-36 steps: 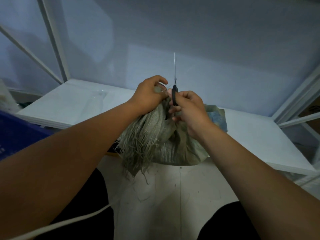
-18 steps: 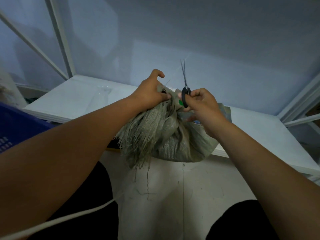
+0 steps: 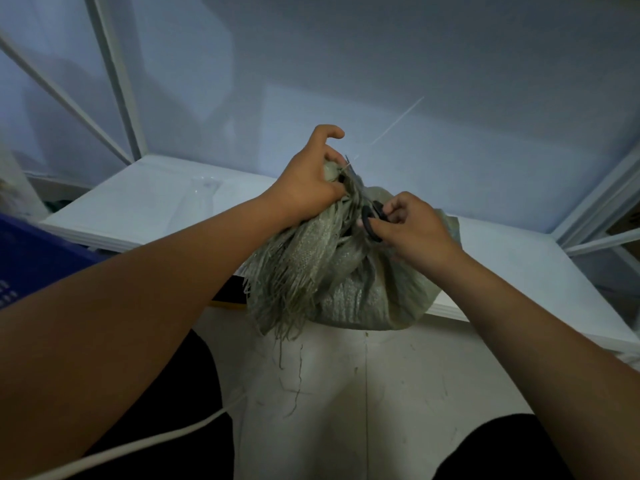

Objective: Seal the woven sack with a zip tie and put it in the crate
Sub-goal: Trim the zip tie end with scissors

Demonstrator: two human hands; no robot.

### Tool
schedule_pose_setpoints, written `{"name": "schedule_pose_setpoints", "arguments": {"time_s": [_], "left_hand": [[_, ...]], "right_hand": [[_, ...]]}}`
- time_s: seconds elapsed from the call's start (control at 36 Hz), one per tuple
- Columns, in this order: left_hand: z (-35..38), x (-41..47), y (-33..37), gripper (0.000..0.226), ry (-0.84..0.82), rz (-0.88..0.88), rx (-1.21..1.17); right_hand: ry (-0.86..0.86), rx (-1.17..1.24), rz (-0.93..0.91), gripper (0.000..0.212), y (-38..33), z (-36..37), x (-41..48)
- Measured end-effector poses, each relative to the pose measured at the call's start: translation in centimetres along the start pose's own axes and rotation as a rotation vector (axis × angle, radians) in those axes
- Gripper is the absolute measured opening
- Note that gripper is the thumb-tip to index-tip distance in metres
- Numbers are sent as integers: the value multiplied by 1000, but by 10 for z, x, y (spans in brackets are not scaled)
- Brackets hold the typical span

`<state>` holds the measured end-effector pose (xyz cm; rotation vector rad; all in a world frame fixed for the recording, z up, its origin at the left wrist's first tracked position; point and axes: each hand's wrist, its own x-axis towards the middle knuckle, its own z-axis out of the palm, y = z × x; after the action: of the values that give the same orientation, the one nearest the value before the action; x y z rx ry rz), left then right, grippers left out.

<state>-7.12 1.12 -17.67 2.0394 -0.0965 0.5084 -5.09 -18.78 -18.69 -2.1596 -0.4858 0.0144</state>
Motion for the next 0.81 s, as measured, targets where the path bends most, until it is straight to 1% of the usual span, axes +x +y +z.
{"name": "schedule_pose_setpoints", "arguments": {"time_s": [0.08, 0.22, 0.36, 0.47, 0.64, 0.72, 0.81], "left_hand": [[4, -1, 3, 71, 6, 26, 25], [10, -1, 9, 75, 49, 59, 24], [14, -2, 14, 84, 74, 87, -28], [16, -2, 17, 89, 45, 120, -17], [18, -7, 20, 102, 26, 131, -30], [18, -7, 17, 109, -3, 137, -39], [16, -6, 15, 109, -33, 140, -23]], "right_hand": [[33, -13, -23, 42, -3, 1, -1], [60, 35, -36, 35, -10, 2, -3], [58, 21, -39, 43, -10, 5, -3], [62, 18, -47, 42, -9, 4, -2], [6, -82, -13, 45, -13, 0, 2], [-49, -40, 24, 51, -17, -2, -2], [-81, -7, 37, 55, -18, -2, -6]]}}
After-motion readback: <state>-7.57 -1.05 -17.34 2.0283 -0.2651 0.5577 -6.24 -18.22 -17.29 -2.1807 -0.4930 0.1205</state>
